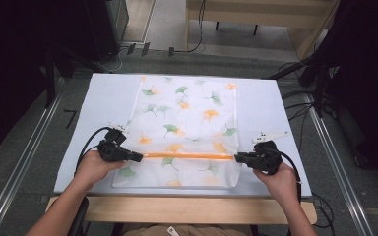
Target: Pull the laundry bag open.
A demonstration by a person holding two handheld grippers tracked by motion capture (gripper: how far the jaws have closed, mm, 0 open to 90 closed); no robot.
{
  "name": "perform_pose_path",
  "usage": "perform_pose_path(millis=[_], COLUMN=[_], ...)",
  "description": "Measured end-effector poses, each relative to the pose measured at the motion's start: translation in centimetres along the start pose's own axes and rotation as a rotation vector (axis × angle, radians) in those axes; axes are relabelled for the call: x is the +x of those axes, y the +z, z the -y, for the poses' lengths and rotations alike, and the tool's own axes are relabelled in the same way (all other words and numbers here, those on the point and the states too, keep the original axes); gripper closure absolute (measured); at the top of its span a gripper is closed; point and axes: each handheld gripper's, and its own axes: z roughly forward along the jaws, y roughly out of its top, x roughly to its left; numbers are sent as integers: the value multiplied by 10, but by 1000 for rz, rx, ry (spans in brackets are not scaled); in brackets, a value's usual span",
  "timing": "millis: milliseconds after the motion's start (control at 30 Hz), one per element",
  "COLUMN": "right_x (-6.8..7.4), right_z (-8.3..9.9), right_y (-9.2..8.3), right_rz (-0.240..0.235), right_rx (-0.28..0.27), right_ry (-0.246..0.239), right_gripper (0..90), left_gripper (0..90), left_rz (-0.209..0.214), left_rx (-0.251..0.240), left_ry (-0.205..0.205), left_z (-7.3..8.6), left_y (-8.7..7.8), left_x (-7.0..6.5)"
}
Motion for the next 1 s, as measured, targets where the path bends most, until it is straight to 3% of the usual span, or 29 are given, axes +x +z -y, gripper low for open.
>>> perform_pose_path(millis=[1000], right_x=[-1], right_z=[0], right_y=[0], right_rz=[4], right_rx=[7], right_ry=[3], right_gripper=[847], left_gripper=[900], left_rz=[9], left_rx=[5], left_ry=[3], left_z=[0], left_y=[1], left_x=[0])
